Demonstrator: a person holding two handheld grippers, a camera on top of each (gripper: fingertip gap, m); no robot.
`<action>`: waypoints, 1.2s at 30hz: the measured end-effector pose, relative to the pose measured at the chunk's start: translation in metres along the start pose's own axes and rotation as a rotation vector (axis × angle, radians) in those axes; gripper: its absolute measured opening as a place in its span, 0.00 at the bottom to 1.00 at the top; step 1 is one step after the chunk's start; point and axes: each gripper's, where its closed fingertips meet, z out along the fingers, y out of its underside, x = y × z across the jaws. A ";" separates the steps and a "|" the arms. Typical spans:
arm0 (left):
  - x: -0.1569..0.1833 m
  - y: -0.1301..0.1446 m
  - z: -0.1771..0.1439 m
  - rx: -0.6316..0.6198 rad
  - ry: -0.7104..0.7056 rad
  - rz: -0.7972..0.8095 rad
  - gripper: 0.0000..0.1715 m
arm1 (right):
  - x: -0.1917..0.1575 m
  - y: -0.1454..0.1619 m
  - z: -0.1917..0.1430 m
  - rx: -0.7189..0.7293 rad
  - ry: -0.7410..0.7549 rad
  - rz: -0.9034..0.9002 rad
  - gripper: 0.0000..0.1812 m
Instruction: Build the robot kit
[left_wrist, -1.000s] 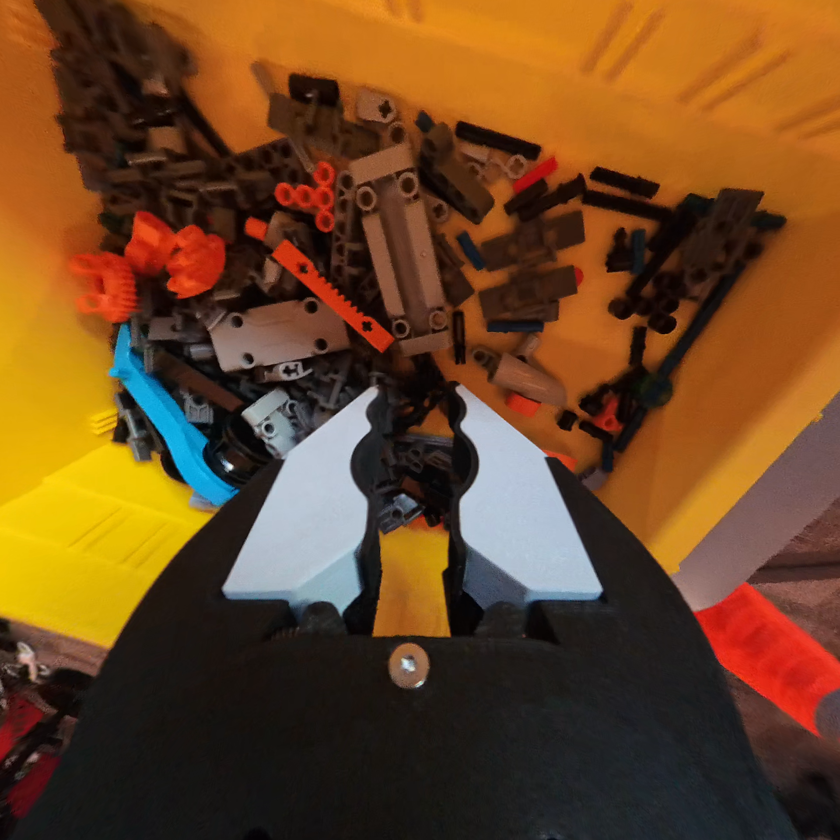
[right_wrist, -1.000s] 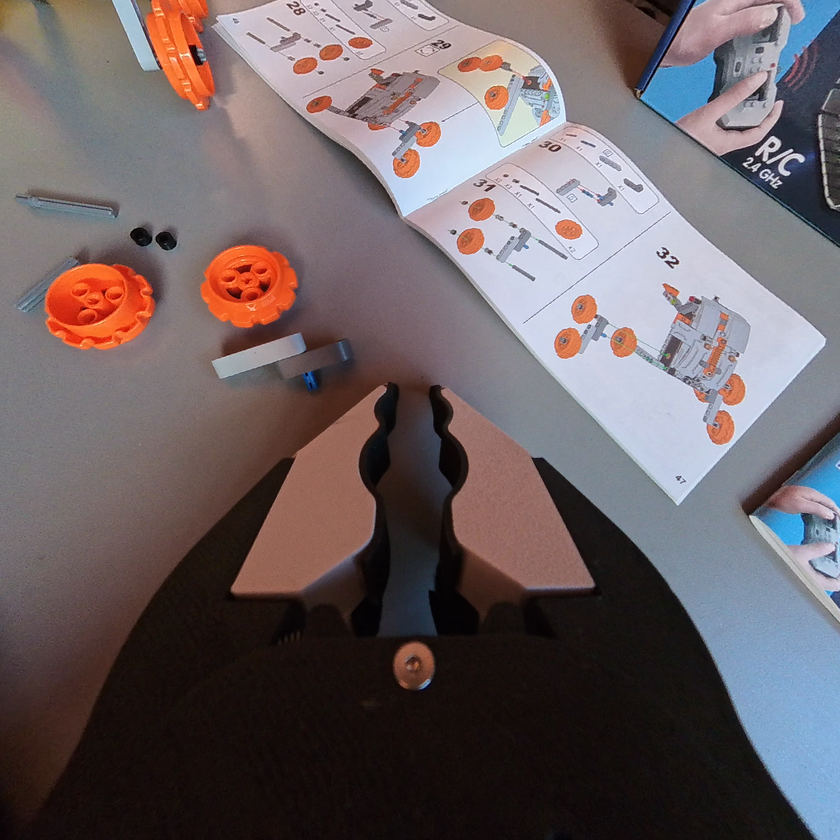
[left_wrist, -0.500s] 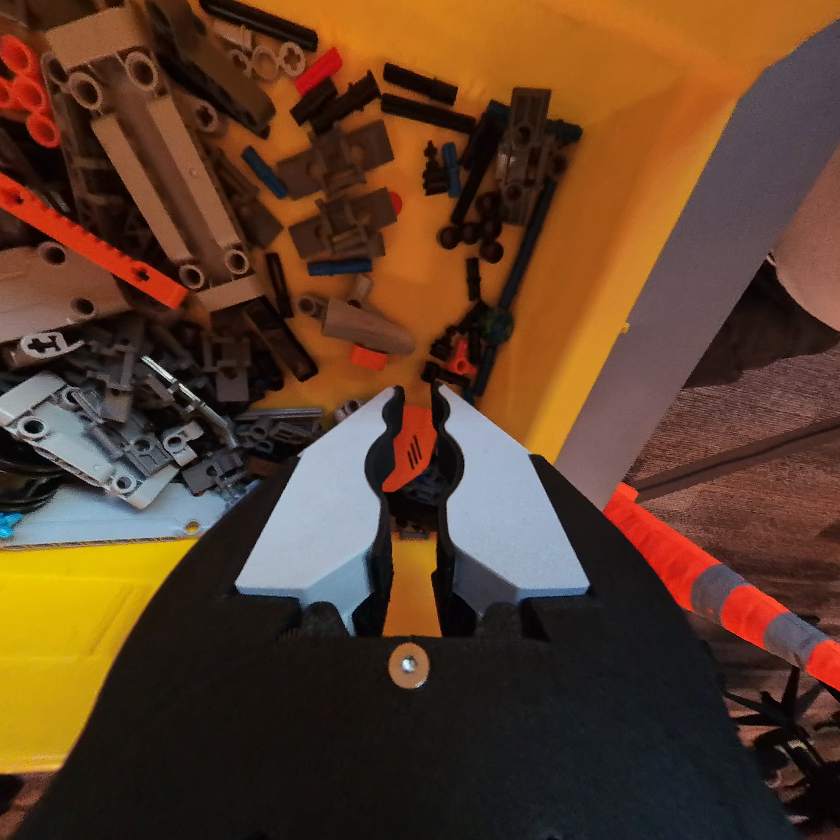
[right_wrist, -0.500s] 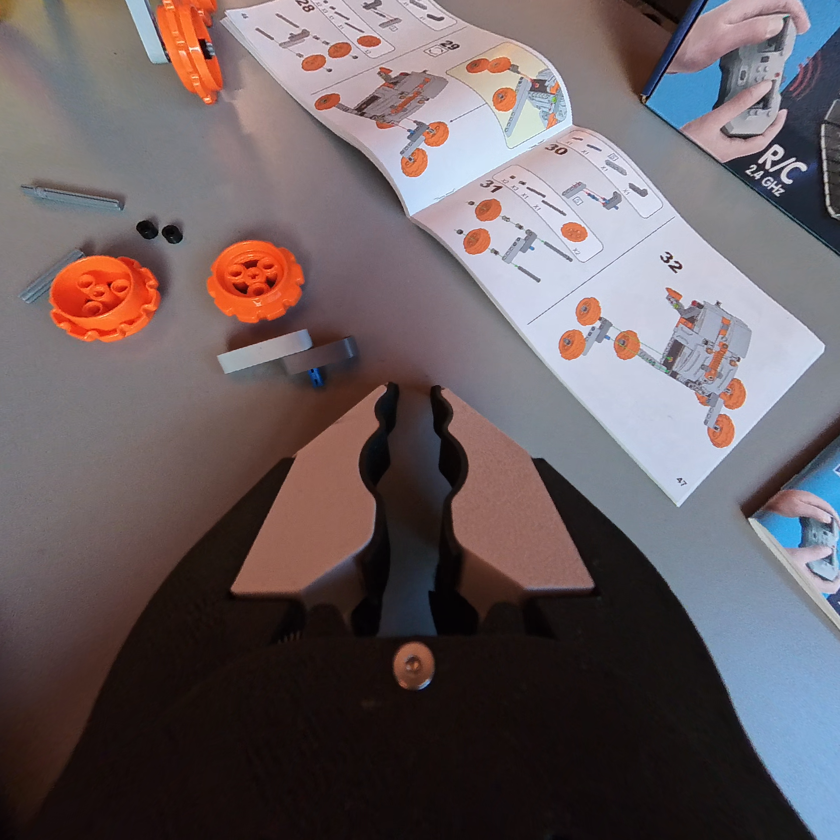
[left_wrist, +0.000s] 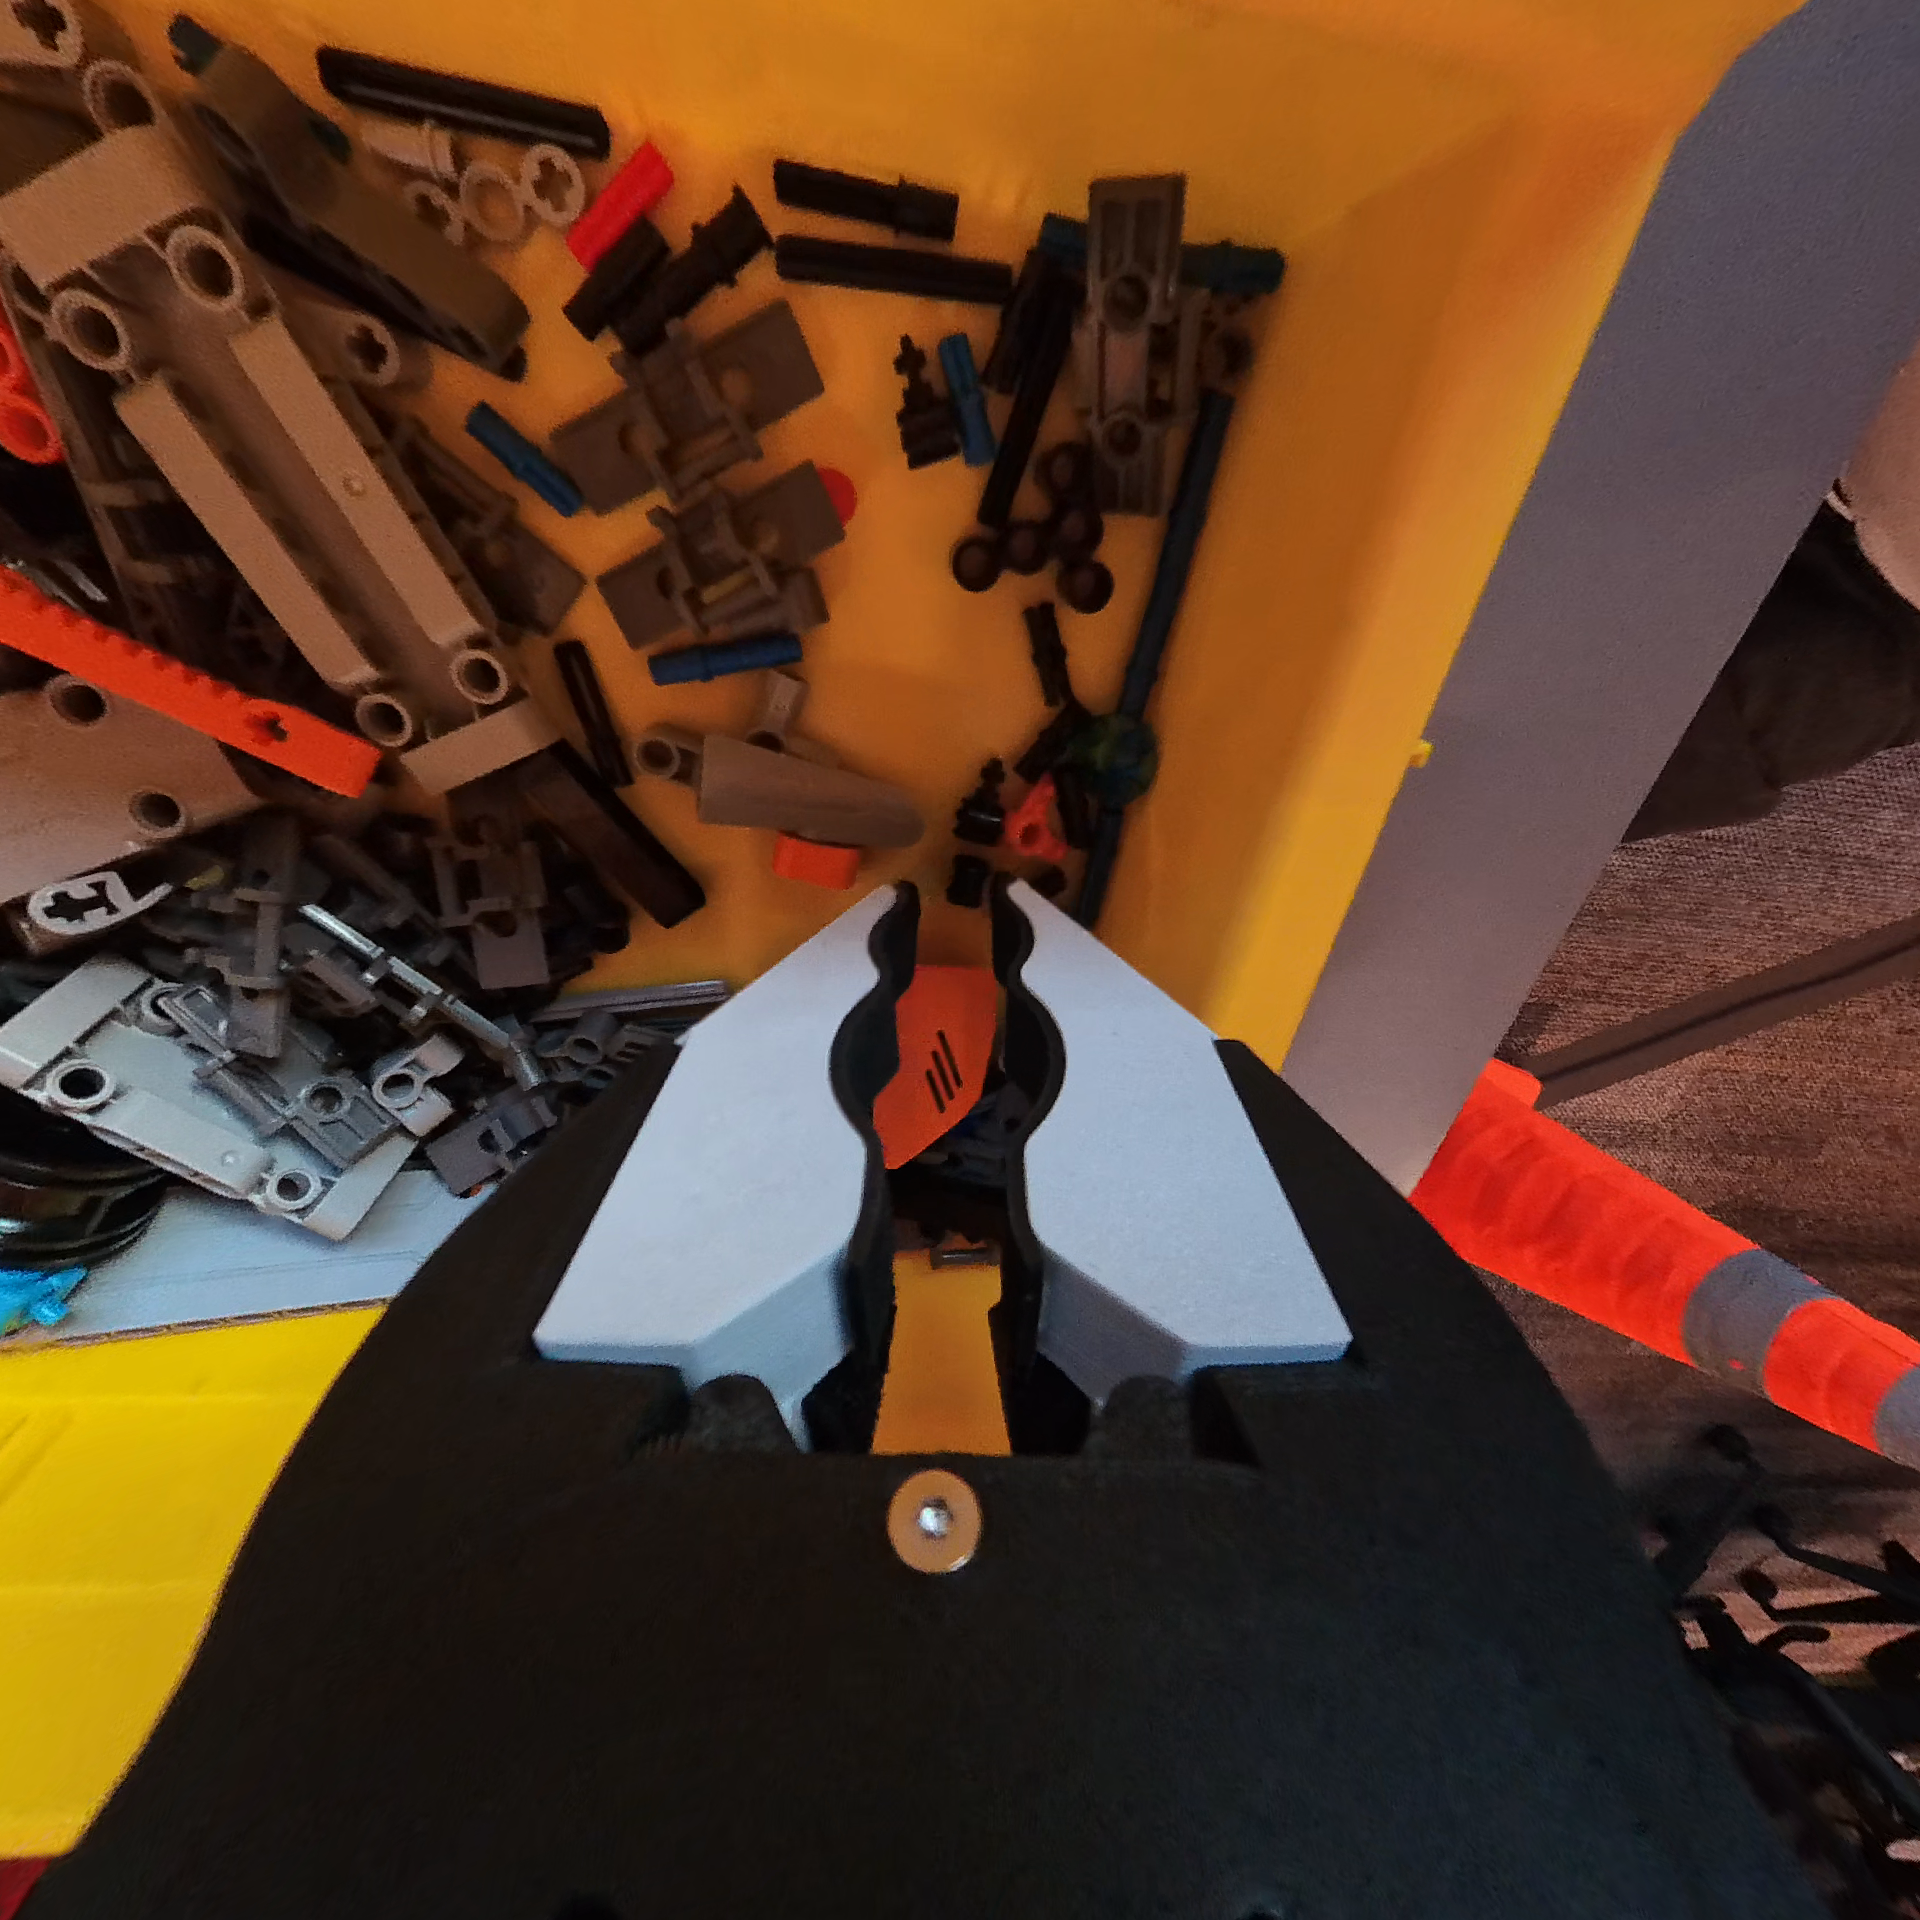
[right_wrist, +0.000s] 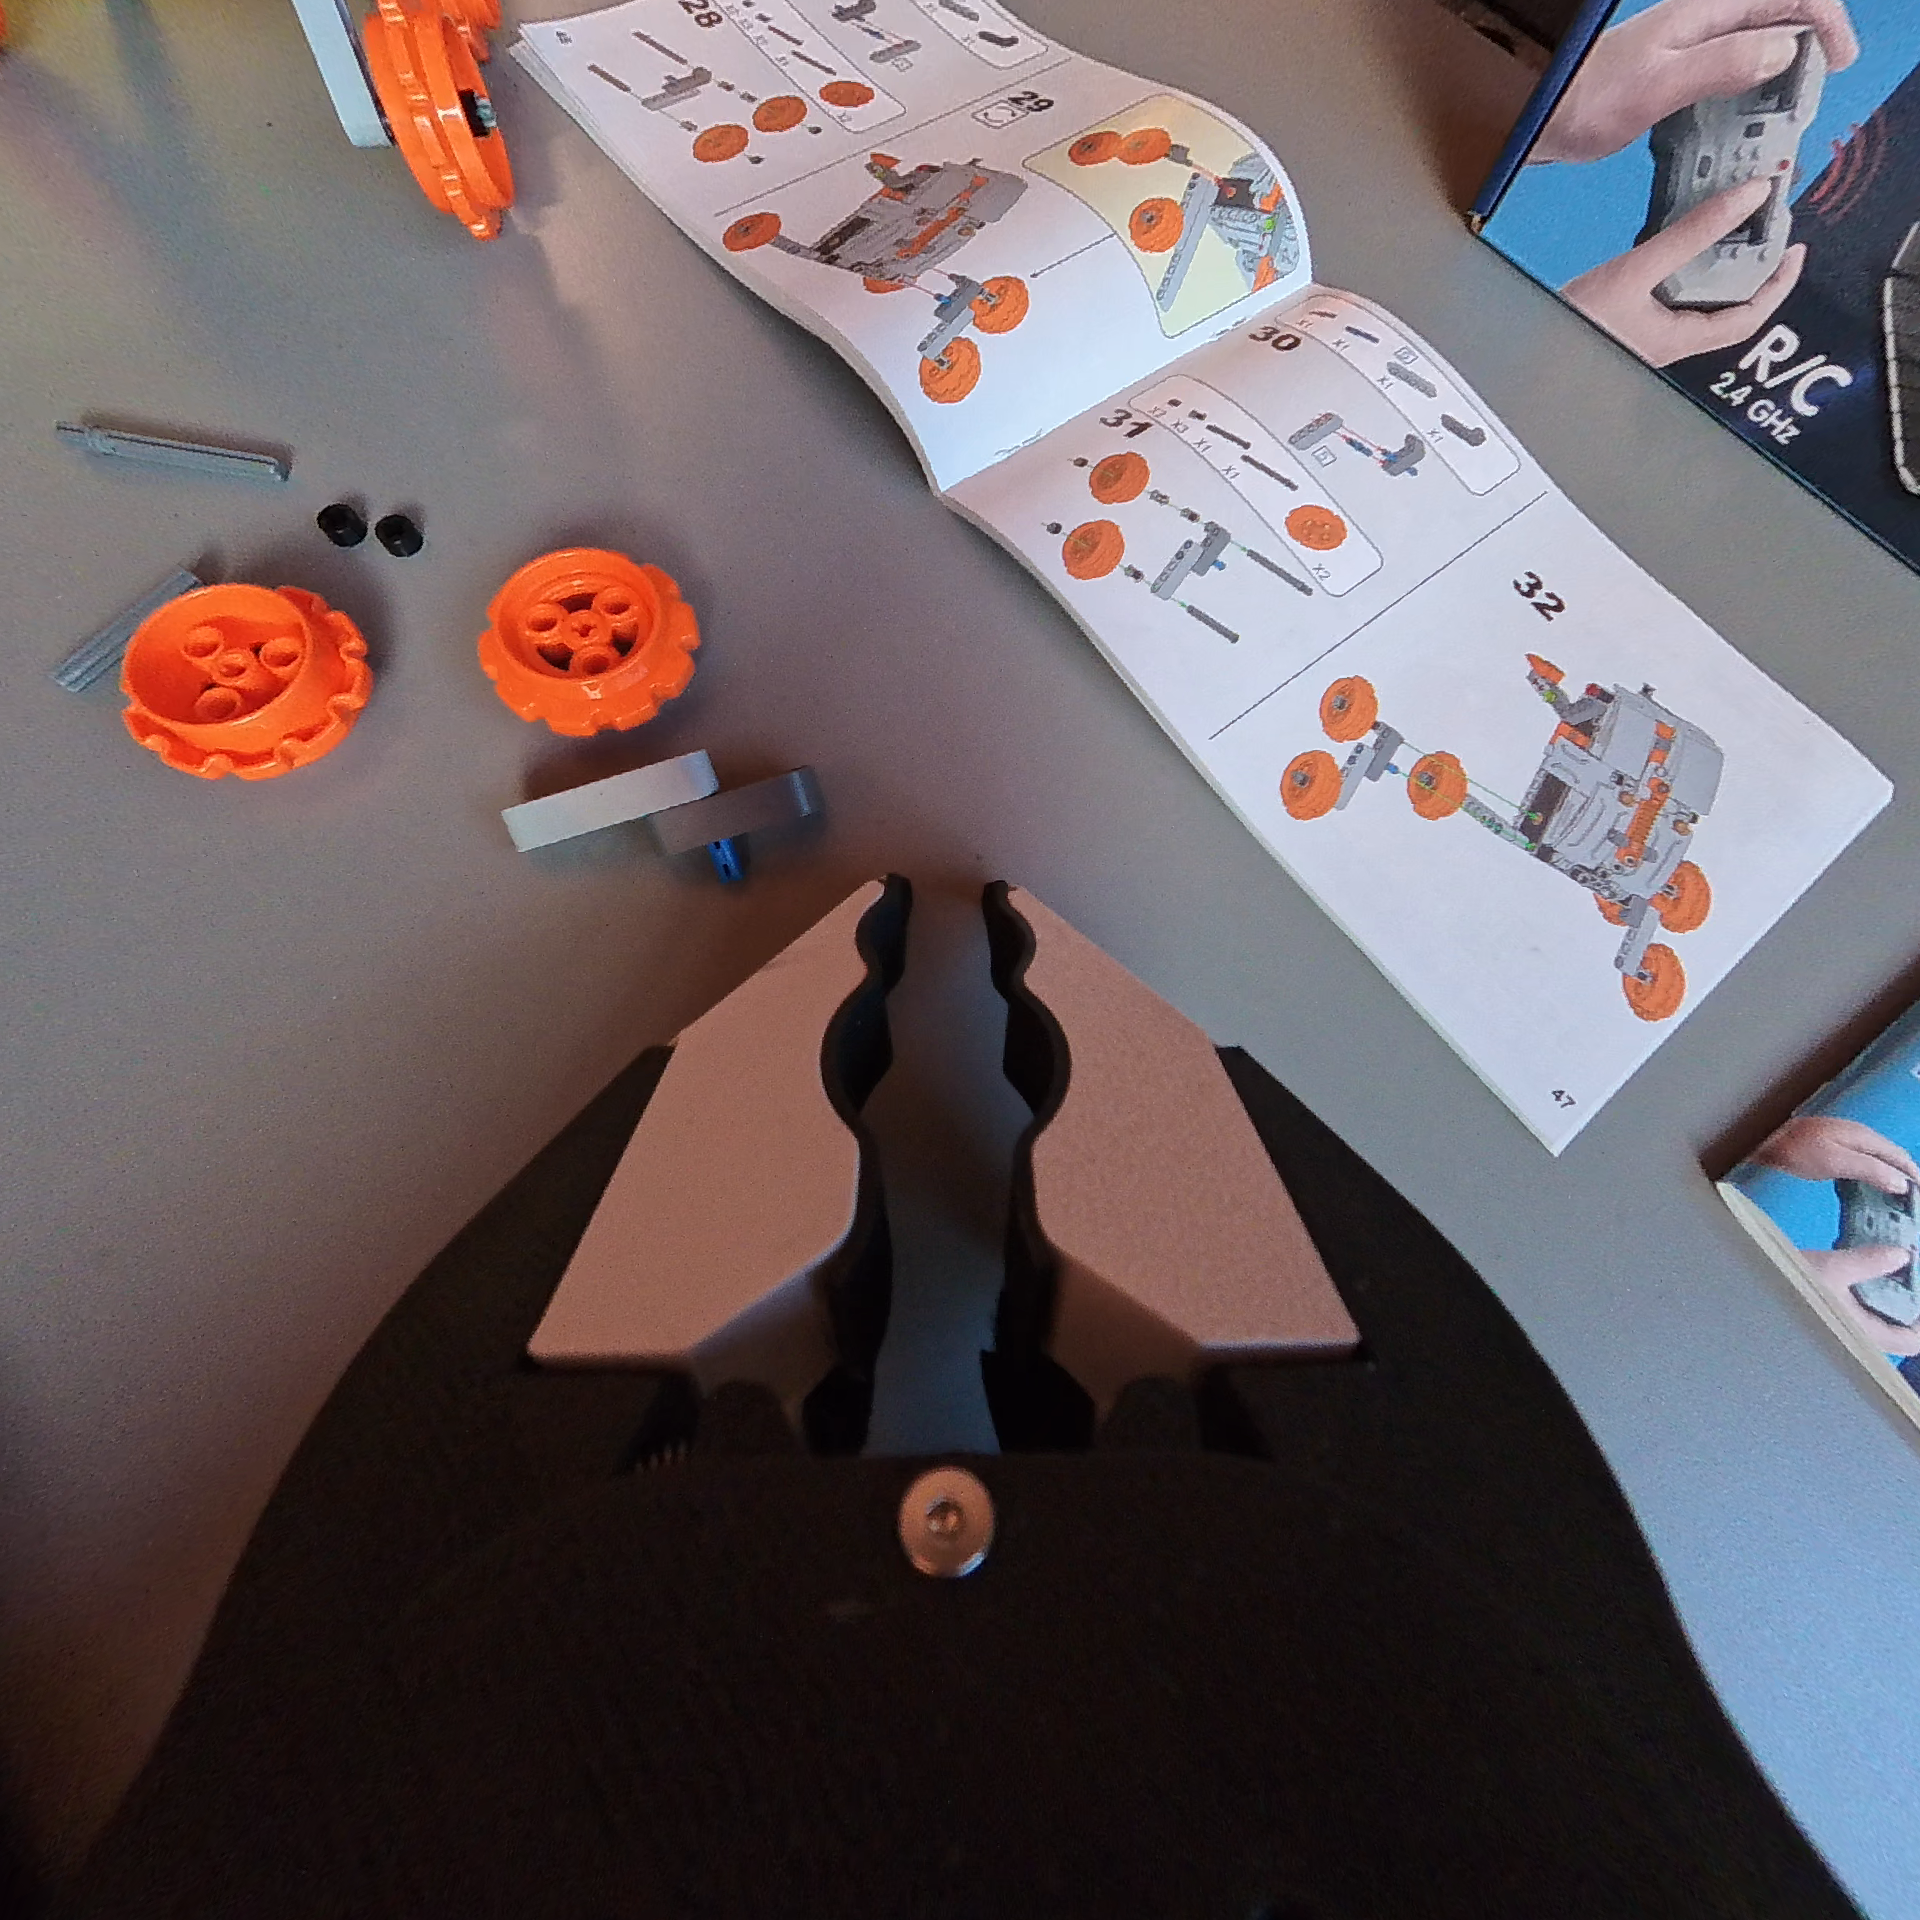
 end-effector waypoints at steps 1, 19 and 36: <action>0.000 0.001 0.001 -0.005 0.004 0.000 0.07 | 0.000 0.000 0.000 0.000 -0.001 0.001 0.09; -0.012 -0.027 -0.053 0.159 -0.213 -0.094 0.03 | -0.002 0.001 -0.001 0.000 -0.010 0.004 0.09; 0.003 -0.271 -0.095 0.510 -0.180 -0.237 0.03 | -0.005 0.003 -0.004 -0.030 0.038 -0.003 0.09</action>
